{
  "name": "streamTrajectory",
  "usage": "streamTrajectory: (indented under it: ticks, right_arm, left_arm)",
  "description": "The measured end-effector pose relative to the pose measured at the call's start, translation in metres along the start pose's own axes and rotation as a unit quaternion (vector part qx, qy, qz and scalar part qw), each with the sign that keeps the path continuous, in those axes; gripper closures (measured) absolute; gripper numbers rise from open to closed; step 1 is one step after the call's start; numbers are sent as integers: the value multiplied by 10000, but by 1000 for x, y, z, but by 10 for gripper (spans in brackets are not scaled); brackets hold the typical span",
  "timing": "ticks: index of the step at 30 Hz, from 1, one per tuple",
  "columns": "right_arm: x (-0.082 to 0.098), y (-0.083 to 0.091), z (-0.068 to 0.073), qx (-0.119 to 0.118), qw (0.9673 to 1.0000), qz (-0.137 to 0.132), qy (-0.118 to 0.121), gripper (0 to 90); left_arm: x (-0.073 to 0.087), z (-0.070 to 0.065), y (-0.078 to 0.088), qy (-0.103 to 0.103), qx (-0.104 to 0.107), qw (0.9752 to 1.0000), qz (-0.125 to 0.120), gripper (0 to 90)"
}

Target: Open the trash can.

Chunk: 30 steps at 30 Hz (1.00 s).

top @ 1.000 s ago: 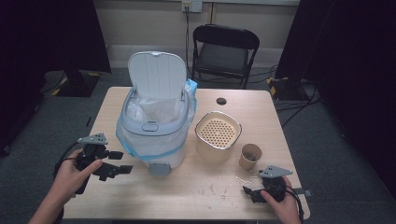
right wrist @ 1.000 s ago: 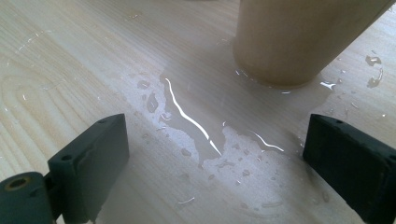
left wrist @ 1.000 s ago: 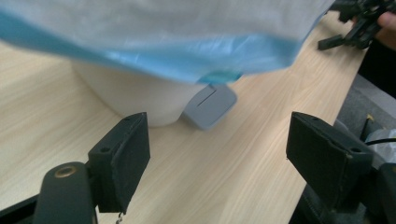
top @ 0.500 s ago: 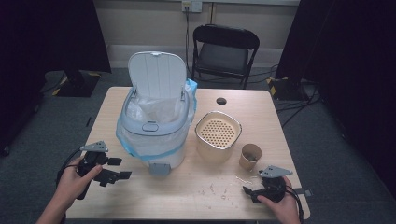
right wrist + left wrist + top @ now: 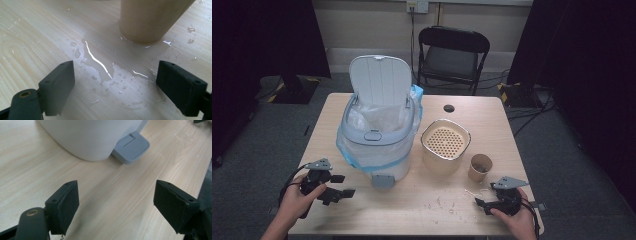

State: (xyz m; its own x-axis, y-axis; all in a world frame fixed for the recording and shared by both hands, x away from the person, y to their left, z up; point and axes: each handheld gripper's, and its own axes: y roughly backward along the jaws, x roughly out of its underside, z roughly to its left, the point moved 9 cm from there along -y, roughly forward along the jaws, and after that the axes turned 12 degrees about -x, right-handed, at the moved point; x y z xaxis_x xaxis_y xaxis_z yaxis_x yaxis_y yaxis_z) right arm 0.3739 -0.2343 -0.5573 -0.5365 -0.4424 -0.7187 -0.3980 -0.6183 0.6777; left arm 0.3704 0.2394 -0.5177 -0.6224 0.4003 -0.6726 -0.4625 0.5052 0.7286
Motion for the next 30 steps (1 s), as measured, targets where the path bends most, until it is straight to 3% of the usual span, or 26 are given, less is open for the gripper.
streamTrajectory:
  ticks: [3, 6, 11, 18, 27, 30]
  right_arm:
    - [-3, 2, -1, 21, 10000, -36, -7, 147]
    - [-9, 4, -4, -5, 9998, -168, -49, 147]
    - [-11, 4, -6, -3, 9997, -241, -57, 148]
    - [-19, 2, -13, 112, 9990, -406, -164, 152]
    - [-27, -3, -21, 191, 9982, -506, -245, 161]
    - [-31, -7, -24, 212, 9982, -494, -249, 162]
  left_arm:
    - [4, 0, -4, -5, 7, 10000, 24, 201]
    - [12, 0, -12, -194, -10, 9997, 150, 196]
    - [20, 0, -20, -312, -24, 9992, 252, 194]
    - [22, -2, -27, -525, -81, 9985, 138, 193]
    - [22, -2, -30, -658, -79, 9978, 47, 176]
    - [24, -2, -30, -897, -68, 9959, -22, 158]
